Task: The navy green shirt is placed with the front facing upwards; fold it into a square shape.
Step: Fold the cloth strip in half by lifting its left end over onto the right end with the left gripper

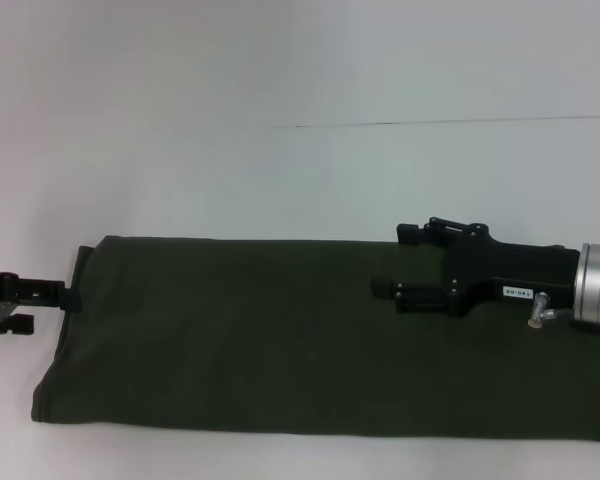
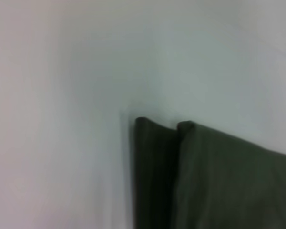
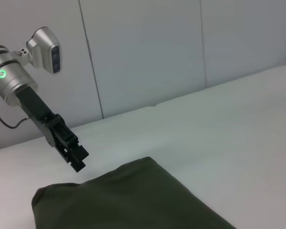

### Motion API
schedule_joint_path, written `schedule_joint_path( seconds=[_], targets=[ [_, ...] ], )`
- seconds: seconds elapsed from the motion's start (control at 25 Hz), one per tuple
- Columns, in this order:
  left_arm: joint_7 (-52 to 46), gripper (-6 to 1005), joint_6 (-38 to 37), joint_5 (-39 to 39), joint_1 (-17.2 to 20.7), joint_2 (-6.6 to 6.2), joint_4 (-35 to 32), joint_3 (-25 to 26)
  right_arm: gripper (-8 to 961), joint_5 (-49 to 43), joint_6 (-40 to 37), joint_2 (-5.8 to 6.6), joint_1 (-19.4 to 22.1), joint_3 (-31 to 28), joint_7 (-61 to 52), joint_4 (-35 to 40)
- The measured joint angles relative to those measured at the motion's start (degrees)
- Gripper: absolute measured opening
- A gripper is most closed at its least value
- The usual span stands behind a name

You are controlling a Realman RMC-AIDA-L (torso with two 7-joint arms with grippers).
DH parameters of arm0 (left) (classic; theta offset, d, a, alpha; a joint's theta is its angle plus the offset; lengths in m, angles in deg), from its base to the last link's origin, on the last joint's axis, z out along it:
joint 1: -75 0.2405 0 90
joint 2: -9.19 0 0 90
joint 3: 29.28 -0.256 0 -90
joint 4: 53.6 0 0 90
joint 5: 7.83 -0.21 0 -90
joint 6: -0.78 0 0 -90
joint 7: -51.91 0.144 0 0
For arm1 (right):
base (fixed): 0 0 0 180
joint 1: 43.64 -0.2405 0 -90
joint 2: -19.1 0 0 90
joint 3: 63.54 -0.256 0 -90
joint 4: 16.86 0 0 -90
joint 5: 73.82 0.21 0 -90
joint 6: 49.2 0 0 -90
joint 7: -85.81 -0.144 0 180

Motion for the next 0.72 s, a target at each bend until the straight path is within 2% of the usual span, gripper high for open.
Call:
schedule_joint_path(
  seconds=[0.32, 0.72],
  targets=[
    [-1.1, 901, 0.5, -1.4, -1.2, 0.37, 0.7, -4.4, 930, 0.0, 0.1, -0.07, 0.1, 0.0, 0.0, -0.5],
    [-0.6, 902, 2.3, -1.1, -1.3, 0.82, 1.5, -5.6, 931, 0.0, 0.1, 0.01, 0.5, 0.2, 0.0, -0.7]
  ],
)
